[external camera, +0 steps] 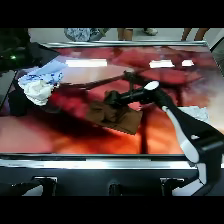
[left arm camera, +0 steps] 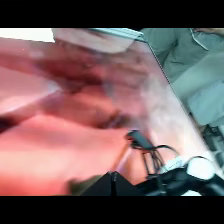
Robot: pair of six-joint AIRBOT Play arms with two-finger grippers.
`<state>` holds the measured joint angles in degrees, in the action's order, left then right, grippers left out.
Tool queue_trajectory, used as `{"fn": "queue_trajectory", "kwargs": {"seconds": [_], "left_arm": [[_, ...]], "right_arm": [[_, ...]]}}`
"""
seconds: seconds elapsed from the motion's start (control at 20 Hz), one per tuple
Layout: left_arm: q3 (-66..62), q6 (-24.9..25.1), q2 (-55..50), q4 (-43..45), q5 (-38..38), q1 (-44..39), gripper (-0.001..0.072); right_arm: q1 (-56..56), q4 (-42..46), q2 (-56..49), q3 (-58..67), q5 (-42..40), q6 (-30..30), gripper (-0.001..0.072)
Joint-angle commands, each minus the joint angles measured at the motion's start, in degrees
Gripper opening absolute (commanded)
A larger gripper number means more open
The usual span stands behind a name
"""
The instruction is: Fold the shirts.
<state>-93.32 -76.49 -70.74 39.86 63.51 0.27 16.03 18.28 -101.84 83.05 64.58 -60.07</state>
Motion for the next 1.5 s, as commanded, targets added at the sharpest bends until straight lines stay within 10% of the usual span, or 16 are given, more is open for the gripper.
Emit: {"fn": "queue_trajectory", "kwargs": {"seconds": [0.0,0.5,0.85,1.05,1.15,1.25,1.45], "left_arm": [[0.0,0.2,2.6,4.1,2.7,0.3,0.003],[6.8,0.2,2.5,11.9,2.3,1.6,0.0031],[8.9,0.2,2.5,11.8,2.1,1.4,0.0032],[8.9,0.0,2.5,11.8,2.1,1.4,0.0032],[8.9,0.0,2.5,11.8,2.1,1.4,0.0032],[8.9,0.1,2.5,11.8,2.1,1.4,0.0032],[8.9,0.9,2.5,11.8,2.1,1.4,0.0033]], "right_arm": [[1.3,-10.5,-5.8,0.9,1.2,7.0,0.0607],[-24.8,45.9,11.2,-5.1,20.6,-7.6,0.0653],[-20.5,17.4,12.3,-30.4,-3.2,-3.5,0.062],[-16.4,10.1,11.5,-30.8,-9.4,-0.6,0.0404],[-16.8,3.2,11.6,-30.3,-8.0,1.4,0.0068],[-19.3,-2.1,11.8,-26.8,-0.8,9.8,0.0046],[-29.0,8.2,15.9,-12.8,12.4,4.9,0.0045]]}}
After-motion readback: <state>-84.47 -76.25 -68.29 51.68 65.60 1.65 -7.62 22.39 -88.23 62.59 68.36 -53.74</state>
